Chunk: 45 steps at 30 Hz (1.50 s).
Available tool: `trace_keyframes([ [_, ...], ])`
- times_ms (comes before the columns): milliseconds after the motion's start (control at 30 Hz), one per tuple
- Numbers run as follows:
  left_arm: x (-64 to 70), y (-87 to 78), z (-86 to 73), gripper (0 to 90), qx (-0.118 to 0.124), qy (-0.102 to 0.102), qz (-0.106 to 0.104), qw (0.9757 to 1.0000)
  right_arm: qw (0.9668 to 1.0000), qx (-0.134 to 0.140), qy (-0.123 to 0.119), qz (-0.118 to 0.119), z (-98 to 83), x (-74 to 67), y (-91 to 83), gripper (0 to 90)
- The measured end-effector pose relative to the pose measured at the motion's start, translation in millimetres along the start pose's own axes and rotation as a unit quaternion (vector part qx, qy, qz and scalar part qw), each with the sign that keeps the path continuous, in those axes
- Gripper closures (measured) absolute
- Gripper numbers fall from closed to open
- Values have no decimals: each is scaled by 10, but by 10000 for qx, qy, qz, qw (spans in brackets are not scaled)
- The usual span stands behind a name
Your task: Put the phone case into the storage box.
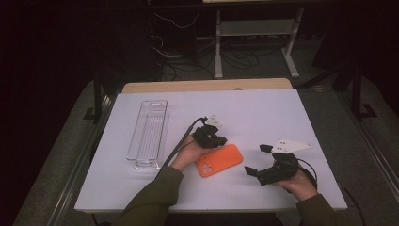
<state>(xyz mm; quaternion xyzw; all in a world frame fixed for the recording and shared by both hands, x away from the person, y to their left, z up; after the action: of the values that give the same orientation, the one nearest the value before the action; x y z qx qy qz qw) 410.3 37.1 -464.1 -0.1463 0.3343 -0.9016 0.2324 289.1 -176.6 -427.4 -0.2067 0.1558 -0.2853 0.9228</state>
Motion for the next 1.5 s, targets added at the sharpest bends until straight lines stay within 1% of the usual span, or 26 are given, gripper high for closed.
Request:
trace_keyframes([
  [33, -8, -29, 5, 818, -13, 24, -35, 10000, 10000, -5, -11, 0, -1, 3, 1, 0],
  [67, -8, -64, 16, 797, 44, -45, -52, 10000, 10000, -5, -11, -2, -1, 4, 2, 0],
  [100, -15, -109, 24, 773, 39, -57, -87, 9999, 10000, -8, -13, -3, -1, 3, 3, 0],
  [167, -32, -196, 34, 737, 69, -32, -100, 9999, 10000, -12, -15, -1, -1, 2, 3, 0],
  [200, -41, -244, 42, 714, 138, -21, -106, 9998, 10000, -12, -16, -1, -1, 2, 3, 0],
  [300, -31, -344, 38, 647, 159, -76, -185, 9997, 10000, -8, -14, -4, 0, 2, 2, 0],
  [400, -12, -420, 34, 582, 163, -8, -192, 9997, 10000, -12, -14, -8, 0, 2, 4, 0],
  [433, 4, -450, 33, 563, 196, -55, -215, 9996, 10000, -15, -15, -11, -1, 2, 5, 0],
  [500, 5, -520, 32, 529, 224, 25, -267, 9994, 10000, -15, -15, -8, -1, 3, 5, 0],
  [567, 17, -590, 27, 465, 253, 35, -297, 9992, 10000, -20, -13, -10, -3, 4, 5, 0],
  [600, 31, -632, 24, 465, 302, 11, -304, 9991, 10000, -20, -13, -10, -3, 4, 5, 0],
  [633, 25, -677, 24, 450, 353, 91, -332, 9988, 10000, -11, -20, -13, -2, 7, 6, 0],
  [667, 36, -717, 20, 428, 429, 31, -337, 9985, 10000, -9, -20, -15, -1, 7, 5, 0],
  [700, 38, -763, 10, 390, 467, 51, -310, 9984, 10000, -18, -15, -8, -2, 3, 4, 0],
  [733, 43, -804, 0, 390, 538, 44, -304, 9981, 10000, -18, -15, -8, -2, 3, 4, 0],
  [767, 52, -860, -22, 353, 593, -36, -312, 9977, 10000, -21, -11, -8, -3, 2, 4, 0],
  [800, 49, -894, -33, 353, 616, -26, -301, 9976, 10000, -23, -12, -7, -2, 1, 4, 0],
  [867, 47, -981, -67, 306, 728, -5, -264, 9970, 10000, -26, -20, -6, -2, -1, 5, 0],
  [900, 49, -1023, -83, 306, 772, -7, -255, 9967, 10000, -26, -20, -6, -2, -1, 5, 0],
  [1000, 46, -1151, -132, 263, 920, 33, -206, 9955, 10000, -16, -26, -7, 1, -1, 5, 0],
  [1033, 41, -1192, -150, 255, 965, 96, -166, 9951, 10000, -17, -21, -8, 1, -1, 4, 0],
  [1067, 49, -1229, -172, 242, 1002, 68, -151, 9948, 10000, -16, -19, -8, 1, -1, 3, 0],
  [1233, 66, -1424, -295, 173, 1167, 143, -41, 9931, 10000, -16, -10, -10, 0, -1, 1, 0],
  [1300, 71, -1488, -337, 161, 1184, 176, -2, 9928, 10000, -19, -15, -13, 0, -1, 4, 0],
  [1333, 65, -1527, -363, 154, 1239, 208, 11, 9921, 10000, -20, -24, -11, 0, -1, 5, 0],
  [1500, 30, -1671, -464, 124, 1440, 141, 142, 9894, 10000, -13, -25, -11, 2, -2, 6, 0],
])
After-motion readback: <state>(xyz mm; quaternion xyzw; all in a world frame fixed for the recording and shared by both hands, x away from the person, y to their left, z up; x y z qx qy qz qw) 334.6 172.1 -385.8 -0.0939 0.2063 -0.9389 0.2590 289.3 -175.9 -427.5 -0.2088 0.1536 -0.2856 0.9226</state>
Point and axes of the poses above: each handheld gripper's, and its own axes: y roughly forward along the jaws, z roughly out of its top, x roughly to its right, the point moved 3 cm from there along y, roughly forward along the jaws, and after that the axes turned 3 degrees about z, right-handed, at the moved point
